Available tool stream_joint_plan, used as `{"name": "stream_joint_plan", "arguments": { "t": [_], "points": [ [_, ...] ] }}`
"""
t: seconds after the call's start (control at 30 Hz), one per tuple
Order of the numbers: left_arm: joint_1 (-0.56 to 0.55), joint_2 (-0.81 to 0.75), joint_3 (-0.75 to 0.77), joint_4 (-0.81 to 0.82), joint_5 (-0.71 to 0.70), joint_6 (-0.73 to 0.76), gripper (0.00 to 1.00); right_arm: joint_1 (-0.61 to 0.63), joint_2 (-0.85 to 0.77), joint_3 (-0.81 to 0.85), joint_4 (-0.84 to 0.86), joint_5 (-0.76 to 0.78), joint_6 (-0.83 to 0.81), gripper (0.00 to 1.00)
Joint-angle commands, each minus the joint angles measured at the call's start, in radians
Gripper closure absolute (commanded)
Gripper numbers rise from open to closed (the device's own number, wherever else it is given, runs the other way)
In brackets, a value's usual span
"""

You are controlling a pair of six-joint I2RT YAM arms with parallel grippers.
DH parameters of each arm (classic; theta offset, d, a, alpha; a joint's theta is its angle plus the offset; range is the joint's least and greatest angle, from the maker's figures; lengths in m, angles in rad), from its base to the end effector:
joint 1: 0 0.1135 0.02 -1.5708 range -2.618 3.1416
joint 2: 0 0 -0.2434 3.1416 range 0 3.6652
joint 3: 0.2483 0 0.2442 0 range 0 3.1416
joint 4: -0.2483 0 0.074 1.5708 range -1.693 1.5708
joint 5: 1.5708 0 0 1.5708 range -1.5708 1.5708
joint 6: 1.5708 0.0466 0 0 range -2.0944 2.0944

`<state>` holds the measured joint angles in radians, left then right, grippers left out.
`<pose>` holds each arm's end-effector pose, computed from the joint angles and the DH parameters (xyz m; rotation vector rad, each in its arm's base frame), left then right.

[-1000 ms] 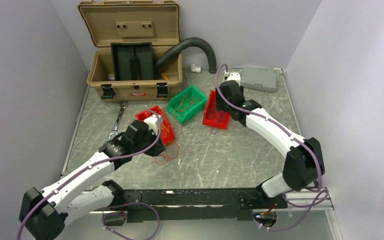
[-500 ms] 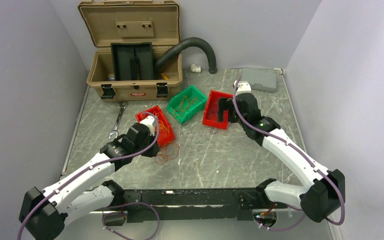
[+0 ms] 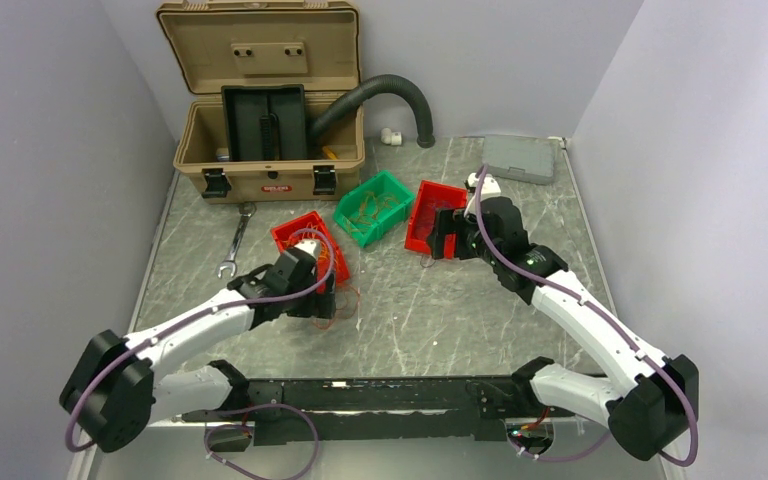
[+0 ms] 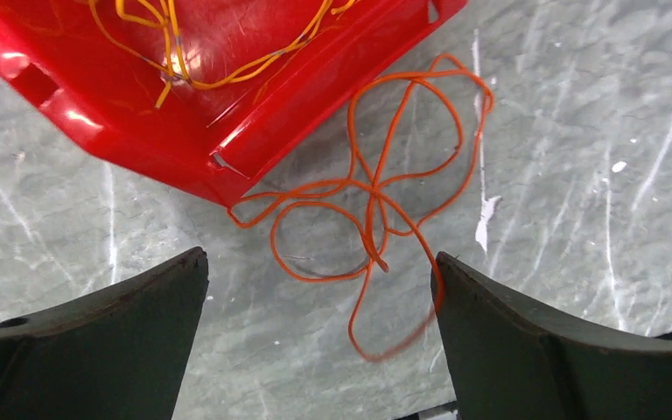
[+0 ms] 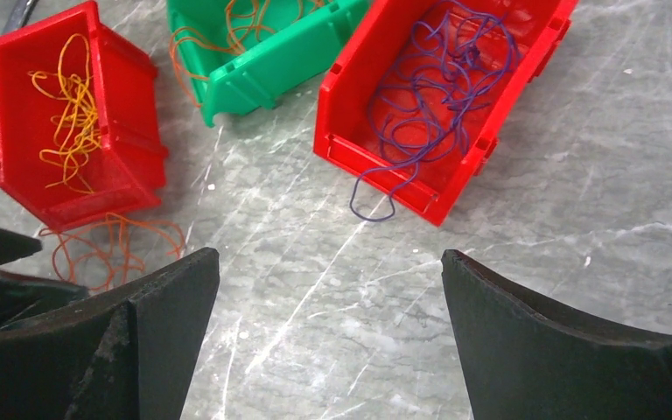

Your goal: Untangle the cables

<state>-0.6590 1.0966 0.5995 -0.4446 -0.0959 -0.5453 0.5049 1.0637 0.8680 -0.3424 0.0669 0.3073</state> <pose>0.1738 -0.1290 0.1726 0.1050 2.5443 -0.3685 0.2195 0.1178 0.2774 -0.1702 2.1284 0.4131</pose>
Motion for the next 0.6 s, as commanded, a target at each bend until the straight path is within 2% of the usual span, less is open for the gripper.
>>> {"name": "stream_joint_plan", "arguments": {
  "t": [0.0, 0.27, 0.43, 0.57],
  "points": [
    [-0.010, 0.073, -0.019, 0.092, -0.012, -0.067, 0.01, 0.000, -0.002, -0.004, 0.023, -0.054, 0.014, 0.00],
    [-0.096, 0.211, 0.045, 0.186, -0.105, -0.135, 0.01, 0.000, -0.020, 0.000, 0.008, -0.060, 0.002, 0.00],
    [-0.150, 0.360, 0.113, 0.125, -0.267, -0.247, 0.01, 0.000, -0.043, -0.009, 0.005, -0.061, -0.001, 0.00],
    [-0.189, 0.441, 0.131, 0.127, -0.326, -0.316, 0.01, 0.000, -0.051, -0.025, 0.008, -0.060, 0.012, 0.00]
  ]
}}
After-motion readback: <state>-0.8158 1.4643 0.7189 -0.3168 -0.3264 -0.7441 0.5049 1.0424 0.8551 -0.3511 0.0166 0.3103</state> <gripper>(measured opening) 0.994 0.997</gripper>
